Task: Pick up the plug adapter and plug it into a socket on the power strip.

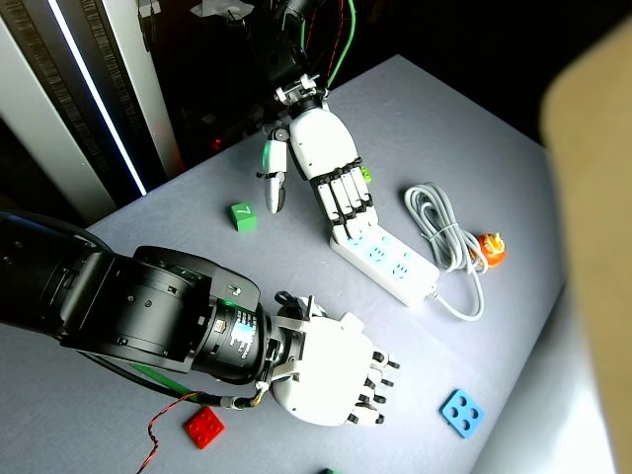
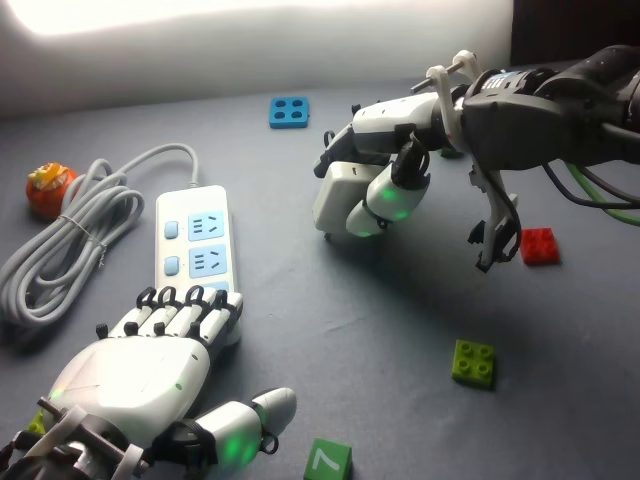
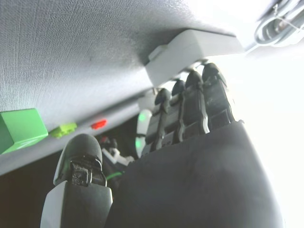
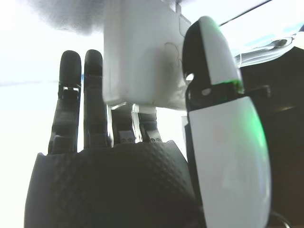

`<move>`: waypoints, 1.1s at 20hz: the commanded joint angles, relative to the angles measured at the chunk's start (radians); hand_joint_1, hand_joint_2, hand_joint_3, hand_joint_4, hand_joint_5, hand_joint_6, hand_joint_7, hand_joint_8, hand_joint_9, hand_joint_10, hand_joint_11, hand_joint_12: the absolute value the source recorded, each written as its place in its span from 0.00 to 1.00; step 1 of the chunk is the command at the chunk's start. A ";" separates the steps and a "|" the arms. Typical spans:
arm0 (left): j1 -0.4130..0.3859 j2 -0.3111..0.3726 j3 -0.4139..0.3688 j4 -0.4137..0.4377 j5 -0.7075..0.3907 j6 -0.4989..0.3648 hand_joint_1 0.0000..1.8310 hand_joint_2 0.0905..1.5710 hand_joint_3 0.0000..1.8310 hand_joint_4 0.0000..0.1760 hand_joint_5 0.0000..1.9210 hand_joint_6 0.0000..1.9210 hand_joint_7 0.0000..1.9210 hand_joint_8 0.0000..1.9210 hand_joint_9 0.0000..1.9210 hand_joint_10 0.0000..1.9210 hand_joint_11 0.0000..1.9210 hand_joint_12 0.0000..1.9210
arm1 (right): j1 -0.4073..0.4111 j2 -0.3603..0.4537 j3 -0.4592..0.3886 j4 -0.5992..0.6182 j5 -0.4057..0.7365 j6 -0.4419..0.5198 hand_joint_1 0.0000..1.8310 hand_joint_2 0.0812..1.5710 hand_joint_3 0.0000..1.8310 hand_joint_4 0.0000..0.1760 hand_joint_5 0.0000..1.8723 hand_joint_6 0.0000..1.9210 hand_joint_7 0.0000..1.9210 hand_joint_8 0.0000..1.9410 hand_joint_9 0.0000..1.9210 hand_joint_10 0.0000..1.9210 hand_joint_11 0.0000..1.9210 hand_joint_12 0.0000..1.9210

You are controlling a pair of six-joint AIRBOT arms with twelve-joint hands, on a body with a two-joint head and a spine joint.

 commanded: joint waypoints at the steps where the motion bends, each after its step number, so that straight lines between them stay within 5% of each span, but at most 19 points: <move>1: 0.001 0.000 -0.007 0.037 -0.047 -0.006 0.00 0.80 0.00 0.00 0.02 0.00 0.00 0.00 0.00 0.00 0.00 0.00 | 0.005 0.003 0.005 0.005 0.096 0.005 0.56 0.67 0.00 0.00 0.20 0.01 0.22 0.00 0.21 0.01 0.00 0.59; 9: 0.002 -0.001 -0.003 0.037 -0.038 -0.006 0.00 0.80 0.00 0.00 0.02 0.00 0.00 0.00 0.00 0.00 0.00 0.00 | 0.005 0.003 0.009 0.005 0.102 0.002 0.56 0.67 0.00 0.00 0.27 0.01 0.28 0.01 0.27 0.02 0.01 0.65; 10: 0.001 -0.001 -0.003 0.037 -0.038 -0.006 0.00 0.80 0.00 0.00 0.02 0.00 0.00 0.00 0.00 0.00 0.00 0.00 | 0.006 0.003 0.010 0.005 0.103 0.000 0.59 0.66 0.00 0.00 0.39 0.03 0.41 0.02 0.40 0.05 0.14 0.64; 11: 0.000 -0.001 -0.003 0.037 -0.038 -0.006 0.00 0.80 0.00 0.00 0.02 0.00 0.00 0.00 0.00 0.00 0.00 0.00 | 0.007 0.003 0.010 0.005 0.104 -0.004 0.61 0.74 0.00 0.00 0.43 0.50 0.48 0.02 0.47 0.06 0.24 0.61; 12: -0.001 -0.001 -0.003 0.037 -0.038 -0.006 0.00 0.81 0.00 0.00 0.02 0.00 0.00 0.00 0.00 0.00 0.00 0.00 | 0.009 0.003 0.010 0.005 0.106 -0.012 0.60 0.76 0.00 0.00 0.42 0.65 0.51 0.02 0.50 0.06 0.25 0.63; 13: -0.002 -0.001 -0.003 0.037 -0.038 -0.006 0.00 0.81 0.00 0.00 0.03 0.00 0.00 0.00 0.00 0.00 0.00 0.00 | 0.011 0.003 0.010 0.005 0.108 -0.020 0.64 0.73 0.01 0.00 0.44 0.64 0.49 0.44 0.53 0.06 0.30 0.60; 14: -0.003 -0.001 -0.002 0.037 -0.038 -0.006 0.00 0.80 0.00 0.00 0.03 0.00 0.00 0.00 0.00 0.00 0.00 0.00 | 0.014 0.003 0.010 0.005 0.108 -0.029 0.65 0.73 0.00 0.04 0.45 0.63 0.49 0.52 0.56 0.07 0.33 0.59; 18: -0.004 -0.001 0.000 0.037 -0.038 -0.008 0.00 0.81 0.00 0.00 0.03 0.00 0.00 0.00 0.00 0.00 0.00 0.00 | 0.031 0.007 0.010 0.006 0.108 -0.032 0.66 0.71 0.00 0.05 0.46 0.61 0.51 0.50 0.64 0.07 0.45 0.51; 22: -0.006 -0.001 0.001 0.037 -0.038 -0.008 0.02 0.81 0.00 0.00 0.05 0.00 0.02 0.00 0.01 0.00 0.00 0.00 | 0.076 0.010 0.009 0.006 0.112 -0.041 0.66 0.71 0.00 0.00 0.46 0.62 0.52 0.49 0.65 0.05 0.46 0.51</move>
